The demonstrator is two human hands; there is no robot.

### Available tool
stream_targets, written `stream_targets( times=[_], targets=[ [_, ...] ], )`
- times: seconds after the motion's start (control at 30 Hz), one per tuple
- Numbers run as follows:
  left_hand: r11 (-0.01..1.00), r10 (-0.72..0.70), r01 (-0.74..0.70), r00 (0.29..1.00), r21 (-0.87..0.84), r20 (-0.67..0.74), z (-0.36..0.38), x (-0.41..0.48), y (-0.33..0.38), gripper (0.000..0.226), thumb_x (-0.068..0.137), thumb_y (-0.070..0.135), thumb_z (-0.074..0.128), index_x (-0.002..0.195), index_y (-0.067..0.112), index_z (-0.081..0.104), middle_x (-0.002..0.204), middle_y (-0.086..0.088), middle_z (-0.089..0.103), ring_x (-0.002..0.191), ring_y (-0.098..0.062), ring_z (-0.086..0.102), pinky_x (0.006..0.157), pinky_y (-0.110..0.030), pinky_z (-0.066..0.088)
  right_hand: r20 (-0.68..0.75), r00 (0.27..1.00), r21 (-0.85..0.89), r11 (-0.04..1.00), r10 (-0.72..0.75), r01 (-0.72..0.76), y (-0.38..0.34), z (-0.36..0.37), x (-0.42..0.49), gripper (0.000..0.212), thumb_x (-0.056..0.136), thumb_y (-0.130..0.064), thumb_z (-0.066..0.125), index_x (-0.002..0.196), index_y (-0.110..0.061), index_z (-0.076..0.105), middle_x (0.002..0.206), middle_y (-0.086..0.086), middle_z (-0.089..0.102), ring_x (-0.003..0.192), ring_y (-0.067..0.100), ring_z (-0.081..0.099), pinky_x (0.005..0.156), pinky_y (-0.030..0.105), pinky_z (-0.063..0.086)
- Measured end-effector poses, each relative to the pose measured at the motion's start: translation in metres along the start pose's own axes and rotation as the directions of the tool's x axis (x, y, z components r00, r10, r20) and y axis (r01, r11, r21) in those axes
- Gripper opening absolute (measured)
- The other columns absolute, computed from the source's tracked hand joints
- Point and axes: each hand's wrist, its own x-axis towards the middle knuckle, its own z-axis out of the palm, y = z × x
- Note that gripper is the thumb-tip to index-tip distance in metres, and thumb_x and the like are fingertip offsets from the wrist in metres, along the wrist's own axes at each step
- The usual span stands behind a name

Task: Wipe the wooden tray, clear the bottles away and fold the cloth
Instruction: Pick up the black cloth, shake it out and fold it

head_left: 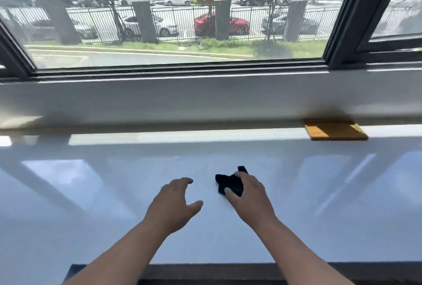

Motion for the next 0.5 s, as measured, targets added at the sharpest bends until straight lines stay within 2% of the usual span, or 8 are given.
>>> stream_targets(
  times=[0.07,0.13,0.3,0.4,0.5],
  targets=[
    [1.0,0.009,-0.009,1.0,0.005,0.017,0.008,0.029,0.025,0.073,0.087,0.065,0.059,0.152,0.041,0.036,0.158,0.019,0.039,0.142,-0.008,0.035,0.098,-0.03,0.042,0.02,0.996,-0.031,0.996,0.083,-0.082,0.025,-0.013,0.033,0.058,0.086,-0.05,0.061,0.141,-0.034,0.049,0.129,-0.014,0.053,0.127,0.013,0.047,0.086,0.032,0.047],
    [0.999,0.026,-0.026,1.0,0.033,0.019,0.011,0.052,0.041,0.073,0.087,0.065,0.058,0.152,0.042,0.035,0.158,0.02,0.038,0.143,-0.007,0.034,0.098,-0.03,0.042,0.042,0.982,-0.052,0.982,0.183,-0.181,0.045,-0.02,0.063,0.066,0.086,-0.051,0.06,0.147,-0.034,0.044,0.14,-0.008,0.052,0.131,0.019,0.044,0.092,0.038,0.05],
    [0.997,0.008,-0.009,1.0,0.07,0.016,0.008,0.094,0.053,0.071,0.088,0.064,0.057,0.152,0.043,0.035,0.158,0.022,0.038,0.144,-0.006,0.032,0.105,-0.032,0.042,0.175,0.896,-0.085,0.913,0.408,-0.399,0.081,0.001,0.117,0.077,0.084,-0.052,0.063,0.149,-0.019,0.041,0.141,0.005,0.053,0.129,0.029,0.05,0.087,0.036,0.047],
    [0.997,0.008,-0.01,1.0,0.08,0.027,0.011,0.108,0.049,0.07,0.088,0.065,0.056,0.151,0.043,0.036,0.157,0.024,0.038,0.144,-0.004,0.031,0.103,-0.03,0.042,0.218,0.851,-0.156,0.878,0.478,-0.453,0.096,0.022,0.129,0.058,0.086,-0.048,0.064,0.132,-0.016,0.052,0.127,0.004,0.061,0.115,0.027,0.061,0.086,0.035,0.053],
    [0.997,0.03,-0.033,0.998,0.074,0.047,0.013,0.12,0.039,0.068,0.087,0.066,0.054,0.149,0.045,0.037,0.156,0.026,0.038,0.143,-0.003,0.03,0.103,-0.029,0.042,0.225,0.848,-0.211,0.873,0.481,-0.439,0.099,0.034,0.135,0.019,0.091,-0.031,0.059,0.105,-0.018,0.062,0.106,0.0,0.069,0.095,0.019,0.066,0.083,0.033,0.057]
  ],
)
